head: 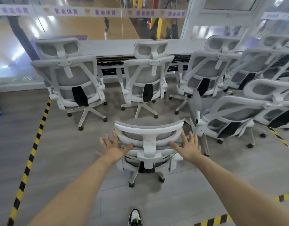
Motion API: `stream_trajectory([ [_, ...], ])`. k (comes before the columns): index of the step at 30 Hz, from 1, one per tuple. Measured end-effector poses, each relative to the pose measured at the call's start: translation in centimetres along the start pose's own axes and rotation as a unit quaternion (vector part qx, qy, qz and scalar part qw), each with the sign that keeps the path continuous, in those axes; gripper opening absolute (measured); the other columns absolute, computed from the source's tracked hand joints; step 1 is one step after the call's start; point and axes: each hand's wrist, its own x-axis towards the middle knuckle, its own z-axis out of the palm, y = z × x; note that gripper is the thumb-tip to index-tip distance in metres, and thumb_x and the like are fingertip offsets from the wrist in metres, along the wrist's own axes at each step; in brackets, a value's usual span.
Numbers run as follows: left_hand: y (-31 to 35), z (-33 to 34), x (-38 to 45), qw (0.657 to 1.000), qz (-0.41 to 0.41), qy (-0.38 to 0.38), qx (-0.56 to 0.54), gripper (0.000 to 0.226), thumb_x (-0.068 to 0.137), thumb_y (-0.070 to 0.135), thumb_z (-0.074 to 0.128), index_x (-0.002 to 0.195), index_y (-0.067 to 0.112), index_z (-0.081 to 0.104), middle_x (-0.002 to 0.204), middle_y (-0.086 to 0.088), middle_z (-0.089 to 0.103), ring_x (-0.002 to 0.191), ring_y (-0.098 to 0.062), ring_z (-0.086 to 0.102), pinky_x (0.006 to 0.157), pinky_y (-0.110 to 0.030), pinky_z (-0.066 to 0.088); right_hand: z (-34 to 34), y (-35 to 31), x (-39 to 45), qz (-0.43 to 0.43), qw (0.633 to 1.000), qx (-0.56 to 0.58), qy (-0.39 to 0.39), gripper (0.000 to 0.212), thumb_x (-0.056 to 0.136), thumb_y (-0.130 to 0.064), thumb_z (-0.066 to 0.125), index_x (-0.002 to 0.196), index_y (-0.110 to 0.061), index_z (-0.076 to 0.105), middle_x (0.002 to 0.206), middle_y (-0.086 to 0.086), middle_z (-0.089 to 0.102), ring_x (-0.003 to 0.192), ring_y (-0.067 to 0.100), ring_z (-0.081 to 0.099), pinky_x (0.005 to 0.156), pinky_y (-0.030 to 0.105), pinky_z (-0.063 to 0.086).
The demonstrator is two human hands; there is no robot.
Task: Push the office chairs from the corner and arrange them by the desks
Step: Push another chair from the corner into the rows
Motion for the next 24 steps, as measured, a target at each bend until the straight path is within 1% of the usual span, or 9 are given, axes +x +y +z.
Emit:
stream_trajectory([
  [2, 1.6, -1.6, 2.9, 1.000, 0.005, -0.009, 0.017, 0.130, 0.064, 0.102, 0.047, 0.148, 0.049, -0.037, 0.165, 0.001, -0.037, 0.148, -0.030, -0.041, 0.113, -0.079, -0.007, -0.9, -0.9, 2.4, 0.012, 1.000, 0.005, 0.006, 0.124, 0.056, -0.109, 0.021, 0.159, -0.051, -0.015, 0.172, 0.003, -0.020, 0.156, 0.026, -0.025, 0.124, 0.066, 0.002],
  [7, 5.1, -4.1, 8.2, 0.998, 0.017, -0.021, 0.051, 0.125, 0.069, 0.100, 0.044, 0.146, 0.047, -0.040, 0.164, -0.002, -0.039, 0.149, -0.030, -0.038, 0.114, -0.079, -0.003, -2.5, -2.0, 6.8, 0.040, 0.999, 0.018, 0.017, 0.110, 0.073, -0.100, 0.034, 0.159, -0.052, -0.015, 0.172, 0.000, -0.020, 0.156, 0.025, -0.024, 0.124, 0.064, -0.001],
  [9, 6.4, -4.7, 9.9, 0.998, 0.024, -0.022, 0.057, 0.123, 0.070, 0.100, 0.043, 0.141, 0.049, -0.043, 0.163, -0.002, -0.040, 0.149, -0.031, -0.039, 0.114, -0.080, -0.004, -3.1, -2.2, 8.1, 0.050, 0.998, 0.016, 0.020, 0.109, 0.074, -0.100, 0.033, 0.159, -0.051, -0.015, 0.172, 0.000, -0.020, 0.156, 0.025, -0.025, 0.125, 0.064, -0.002],
  [12, 7.7, -5.5, 11.9, 0.997, 0.026, -0.021, 0.069, 0.122, 0.072, 0.100, 0.041, 0.148, 0.045, -0.039, 0.162, -0.001, -0.043, 0.147, -0.029, -0.041, 0.113, -0.079, -0.007, -4.3, -2.9, 9.8, 0.056, 0.998, -0.004, 0.024, 0.110, 0.073, -0.101, 0.028, 0.159, -0.049, -0.017, 0.172, 0.002, -0.020, 0.156, 0.026, -0.024, 0.125, 0.061, -0.006],
  [15, 8.3, -5.2, 13.2, 0.996, 0.023, 0.000, 0.085, 0.114, 0.074, 0.101, 0.028, 0.151, 0.044, -0.035, 0.162, 0.000, -0.043, 0.145, -0.026, -0.045, 0.113, -0.078, -0.011, -4.6, -3.4, 10.9, 0.055, 0.997, -0.028, 0.036, 0.109, 0.076, -0.100, 0.023, 0.161, -0.044, -0.015, 0.172, 0.002, -0.020, 0.157, 0.028, -0.023, 0.124, 0.059, -0.007],
  [18, 8.7, -4.0, 13.1, 0.993, 0.034, 0.030, 0.112, 0.102, 0.080, 0.096, 0.011, 0.155, 0.040, -0.030, 0.162, -0.002, -0.041, 0.146, -0.028, -0.044, 0.114, -0.076, -0.013, -3.8, -3.4, 10.7, 0.046, 0.997, -0.024, 0.060, 0.095, 0.092, -0.085, 0.020, 0.165, -0.032, -0.008, 0.173, 0.004, -0.016, 0.157, 0.029, -0.022, 0.126, 0.059, -0.001],
  [20, 8.5, -3.1, 12.2, 0.989, 0.051, 0.046, 0.133, 0.096, 0.087, 0.089, 0.012, 0.158, 0.038, -0.025, 0.163, -0.002, -0.040, 0.148, -0.030, -0.040, 0.116, -0.073, -0.015, -3.0, -3.1, 9.8, 0.025, 0.997, -0.026, 0.075, 0.083, 0.100, -0.072, 0.018, 0.166, -0.027, -0.004, 0.173, 0.006, -0.014, 0.157, 0.028, -0.022, 0.127, 0.058, 0.002],
  [22, 8.2, -2.4, 10.9, 0.982, 0.074, 0.056, 0.164, 0.092, 0.091, 0.086, 0.016, 0.160, 0.039, -0.021, 0.165, -0.005, -0.037, 0.151, -0.033, -0.035, 0.118, -0.069, -0.015, -2.6, -2.4, 8.5, -0.008, 0.995, -0.052, 0.080, 0.074, 0.104, -0.064, 0.019, 0.166, -0.030, -0.003, 0.173, 0.006, -0.015, 0.157, 0.027, -0.022, 0.127, 0.057, 0.002],
  [24, 7.7, -2.1, 9.2, 0.972, 0.097, 0.062, 0.206, 0.085, 0.095, 0.080, 0.019, 0.161, 0.041, -0.017, 0.167, -0.006, -0.031, 0.154, -0.035, -0.026, 0.120, -0.068, -0.011, -2.2, -1.7, 7.0, -0.040, 0.993, -0.082, 0.078, 0.070, 0.106, -0.060, 0.021, 0.165, -0.034, -0.005, 0.172, 0.005, -0.018, 0.157, 0.028, -0.021, 0.127, 0.057, 0.003],
])
